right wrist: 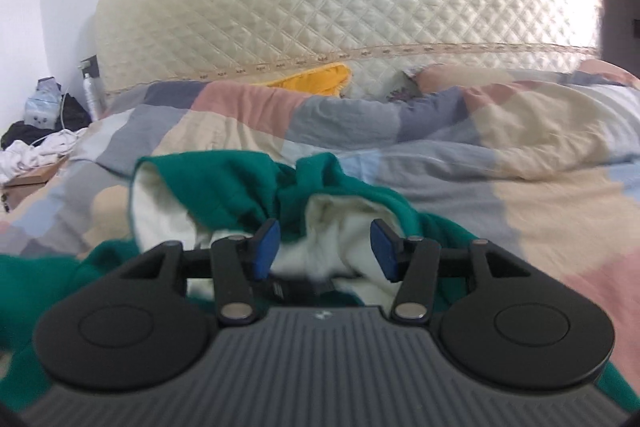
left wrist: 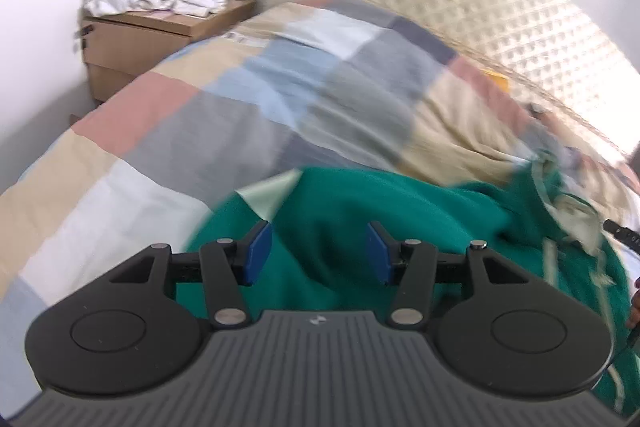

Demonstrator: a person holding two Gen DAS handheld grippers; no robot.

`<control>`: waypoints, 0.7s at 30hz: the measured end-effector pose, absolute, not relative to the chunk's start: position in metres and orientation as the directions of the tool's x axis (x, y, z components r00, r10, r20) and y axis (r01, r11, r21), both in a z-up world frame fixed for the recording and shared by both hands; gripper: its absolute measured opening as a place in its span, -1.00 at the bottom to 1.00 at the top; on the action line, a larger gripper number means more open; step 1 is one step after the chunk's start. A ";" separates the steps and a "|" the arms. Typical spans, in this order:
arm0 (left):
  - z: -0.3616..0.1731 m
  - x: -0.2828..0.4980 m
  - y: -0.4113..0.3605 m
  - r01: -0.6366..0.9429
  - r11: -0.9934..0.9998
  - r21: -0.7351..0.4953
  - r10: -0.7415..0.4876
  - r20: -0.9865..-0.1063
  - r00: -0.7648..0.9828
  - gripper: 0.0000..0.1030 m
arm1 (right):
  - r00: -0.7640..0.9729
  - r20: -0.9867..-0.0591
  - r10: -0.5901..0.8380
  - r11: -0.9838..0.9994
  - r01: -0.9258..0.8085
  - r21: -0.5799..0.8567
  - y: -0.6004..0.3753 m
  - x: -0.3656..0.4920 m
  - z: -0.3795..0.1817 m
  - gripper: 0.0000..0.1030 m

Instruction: Fold large clothes

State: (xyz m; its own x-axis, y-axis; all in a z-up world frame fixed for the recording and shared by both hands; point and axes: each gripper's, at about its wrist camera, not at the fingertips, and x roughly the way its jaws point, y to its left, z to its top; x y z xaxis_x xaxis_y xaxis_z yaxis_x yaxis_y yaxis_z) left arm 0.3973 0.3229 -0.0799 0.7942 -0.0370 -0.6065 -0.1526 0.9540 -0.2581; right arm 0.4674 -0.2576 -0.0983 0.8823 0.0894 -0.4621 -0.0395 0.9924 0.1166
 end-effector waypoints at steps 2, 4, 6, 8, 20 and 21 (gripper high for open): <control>-0.064 0.376 0.304 -0.130 0.962 -0.241 -0.040 -0.593 0.804 0.12 | 0.884 -0.459 0.088 0.991 -0.029 0.133 -0.271 0.435 -0.083 0.02; -0.050 0.354 0.281 -0.098 0.960 -0.262 -0.077 -0.586 0.807 0.12 | 0.884 -0.464 0.065 0.992 -0.009 0.122 -0.283 0.404 -0.069 0.02; -0.042 0.330 0.257 -0.064 0.956 -0.285 -0.116 -0.573 0.811 0.12 | 0.880 -0.473 0.043 0.993 0.014 0.116 -0.297 0.369 -0.057 0.02; -0.038 0.307 0.229 -0.035 0.954 -0.299 -0.145 -0.560 0.816 0.12 | 0.860 -0.509 0.003 0.994 0.052 0.093 -0.313 0.338 -0.049 0.02; -0.093 0.227 0.044 0.137 0.917 -0.374 -0.358 -0.624 0.695 0.12 | 0.663 -0.741 -0.112 0.919 0.353 0.177 -0.434 0.211 -0.079 0.26; -0.100 0.222 0.036 0.146 0.915 -0.376 -0.367 -0.629 0.685 0.12 | 0.640 -0.761 -0.106 0.901 0.385 0.198 -0.440 0.207 -0.086 0.34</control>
